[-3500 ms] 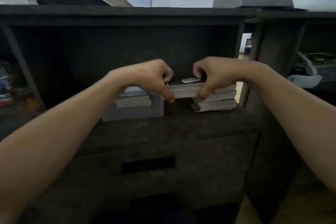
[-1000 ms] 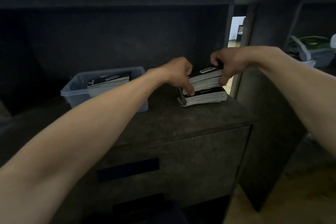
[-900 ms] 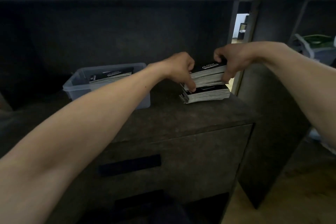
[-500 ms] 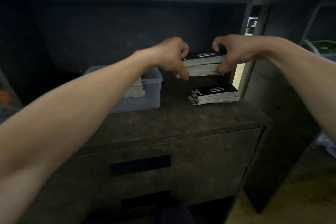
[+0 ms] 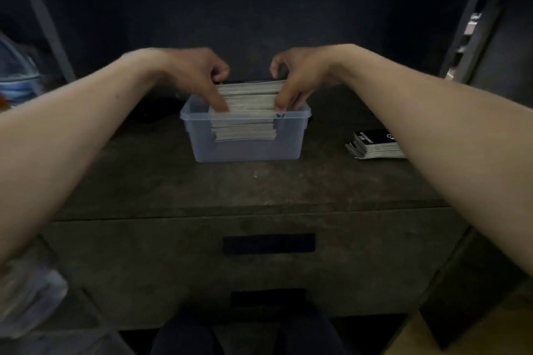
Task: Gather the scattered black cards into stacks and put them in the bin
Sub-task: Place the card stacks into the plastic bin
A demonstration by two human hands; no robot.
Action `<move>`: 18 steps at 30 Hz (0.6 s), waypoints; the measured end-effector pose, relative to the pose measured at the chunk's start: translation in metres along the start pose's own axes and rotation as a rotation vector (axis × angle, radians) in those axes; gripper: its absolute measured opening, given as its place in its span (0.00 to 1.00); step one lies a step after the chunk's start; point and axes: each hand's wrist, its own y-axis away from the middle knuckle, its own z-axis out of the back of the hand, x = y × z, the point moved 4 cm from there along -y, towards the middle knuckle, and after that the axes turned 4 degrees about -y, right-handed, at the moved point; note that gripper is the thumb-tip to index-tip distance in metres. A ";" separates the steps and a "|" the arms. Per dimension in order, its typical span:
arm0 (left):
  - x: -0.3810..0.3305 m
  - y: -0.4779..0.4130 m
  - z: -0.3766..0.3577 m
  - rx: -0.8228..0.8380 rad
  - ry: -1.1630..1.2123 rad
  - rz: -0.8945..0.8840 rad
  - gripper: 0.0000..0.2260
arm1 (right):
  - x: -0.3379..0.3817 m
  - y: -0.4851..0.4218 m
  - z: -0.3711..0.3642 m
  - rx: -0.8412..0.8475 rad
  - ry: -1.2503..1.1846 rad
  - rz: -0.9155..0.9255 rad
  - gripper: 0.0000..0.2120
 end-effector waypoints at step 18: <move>-0.010 0.005 -0.015 0.328 0.026 0.054 0.20 | 0.004 -0.004 -0.011 0.188 0.115 -0.141 0.13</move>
